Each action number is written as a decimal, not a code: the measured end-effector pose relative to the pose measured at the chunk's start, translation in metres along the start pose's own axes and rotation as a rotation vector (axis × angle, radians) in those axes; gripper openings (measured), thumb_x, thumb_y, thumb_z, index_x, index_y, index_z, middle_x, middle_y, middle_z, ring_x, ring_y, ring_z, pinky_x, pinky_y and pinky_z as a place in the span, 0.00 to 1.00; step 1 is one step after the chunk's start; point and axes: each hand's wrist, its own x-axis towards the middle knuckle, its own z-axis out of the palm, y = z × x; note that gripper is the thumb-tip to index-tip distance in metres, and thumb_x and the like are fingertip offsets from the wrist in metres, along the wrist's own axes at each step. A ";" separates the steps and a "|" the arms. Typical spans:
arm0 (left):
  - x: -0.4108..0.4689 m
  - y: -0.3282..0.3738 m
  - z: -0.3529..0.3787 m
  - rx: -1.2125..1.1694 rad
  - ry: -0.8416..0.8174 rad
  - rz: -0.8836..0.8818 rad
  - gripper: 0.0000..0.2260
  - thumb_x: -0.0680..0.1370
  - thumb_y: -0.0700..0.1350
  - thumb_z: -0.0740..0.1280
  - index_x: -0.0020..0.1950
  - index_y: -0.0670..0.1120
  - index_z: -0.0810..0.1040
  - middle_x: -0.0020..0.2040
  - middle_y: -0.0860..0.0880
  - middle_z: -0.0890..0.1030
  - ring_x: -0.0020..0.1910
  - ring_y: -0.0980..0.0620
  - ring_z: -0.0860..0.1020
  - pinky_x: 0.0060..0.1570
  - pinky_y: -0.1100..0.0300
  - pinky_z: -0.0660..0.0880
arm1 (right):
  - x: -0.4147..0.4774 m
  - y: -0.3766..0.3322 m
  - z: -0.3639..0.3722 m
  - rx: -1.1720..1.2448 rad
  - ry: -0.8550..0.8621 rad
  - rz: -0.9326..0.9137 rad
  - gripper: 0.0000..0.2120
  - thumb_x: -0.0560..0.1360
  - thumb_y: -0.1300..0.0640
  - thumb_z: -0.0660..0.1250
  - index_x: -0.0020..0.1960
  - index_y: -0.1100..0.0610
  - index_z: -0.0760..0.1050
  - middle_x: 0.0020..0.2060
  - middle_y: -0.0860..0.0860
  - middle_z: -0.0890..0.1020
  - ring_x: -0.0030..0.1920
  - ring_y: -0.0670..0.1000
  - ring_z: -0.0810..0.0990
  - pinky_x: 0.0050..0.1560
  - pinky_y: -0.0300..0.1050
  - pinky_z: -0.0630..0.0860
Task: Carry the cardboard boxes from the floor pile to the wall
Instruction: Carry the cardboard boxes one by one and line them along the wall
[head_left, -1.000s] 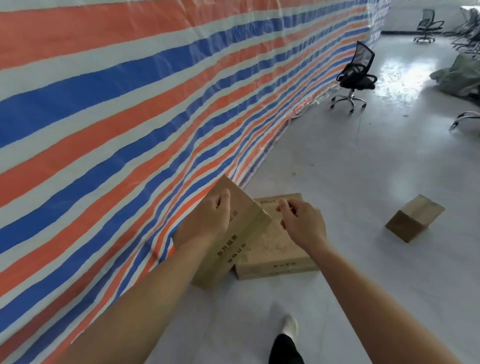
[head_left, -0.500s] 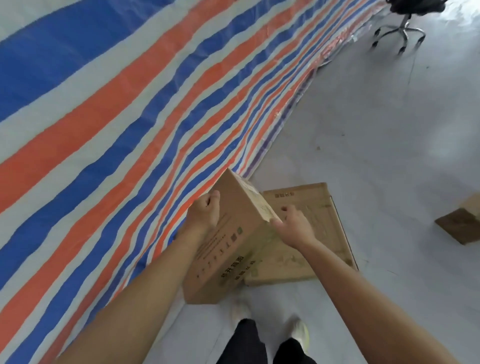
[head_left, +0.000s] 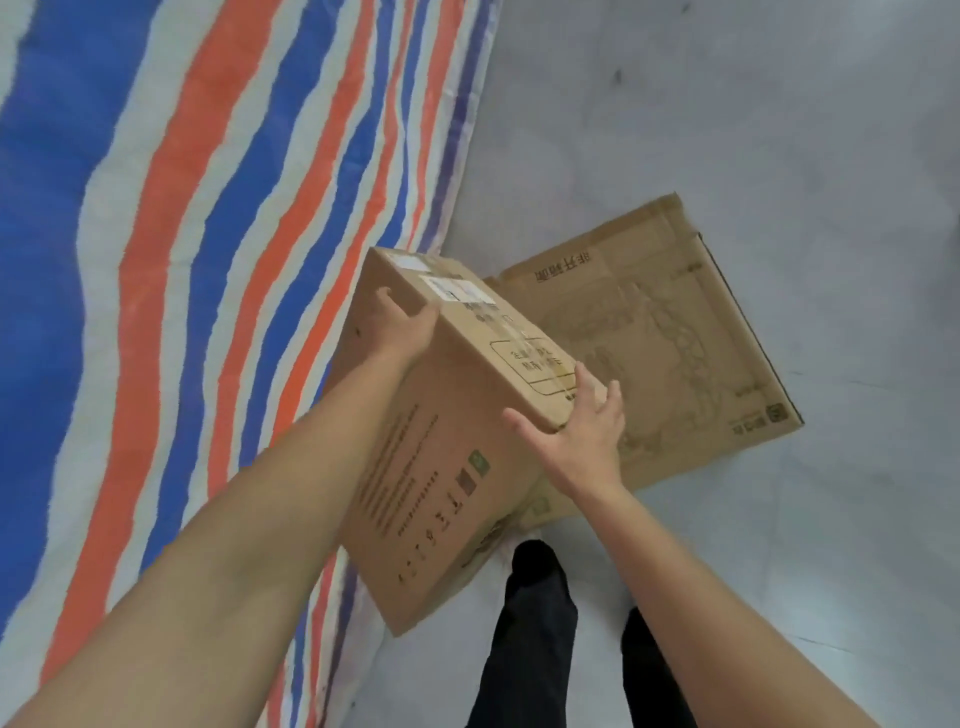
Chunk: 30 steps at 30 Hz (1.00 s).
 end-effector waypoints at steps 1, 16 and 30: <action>0.025 -0.005 0.010 0.037 0.015 0.019 0.40 0.75 0.61 0.67 0.80 0.48 0.54 0.78 0.46 0.61 0.74 0.42 0.64 0.70 0.41 0.66 | 0.012 0.004 0.014 0.016 0.007 0.015 0.53 0.69 0.30 0.70 0.82 0.44 0.44 0.81 0.55 0.39 0.80 0.60 0.38 0.76 0.63 0.52; 0.174 -0.066 0.040 -0.217 0.025 -0.020 0.55 0.64 0.64 0.73 0.81 0.50 0.45 0.79 0.48 0.60 0.75 0.49 0.63 0.73 0.53 0.62 | 0.040 0.052 0.091 0.348 0.289 0.096 0.53 0.62 0.34 0.79 0.79 0.36 0.54 0.81 0.47 0.43 0.79 0.45 0.49 0.70 0.37 0.49; 0.168 -0.059 0.035 -0.136 -0.060 0.076 0.49 0.64 0.59 0.70 0.80 0.54 0.50 0.76 0.50 0.60 0.71 0.46 0.64 0.66 0.40 0.67 | 0.024 0.069 0.100 0.344 0.240 -0.035 0.33 0.72 0.37 0.71 0.73 0.40 0.63 0.81 0.50 0.47 0.67 0.34 0.53 0.64 0.37 0.59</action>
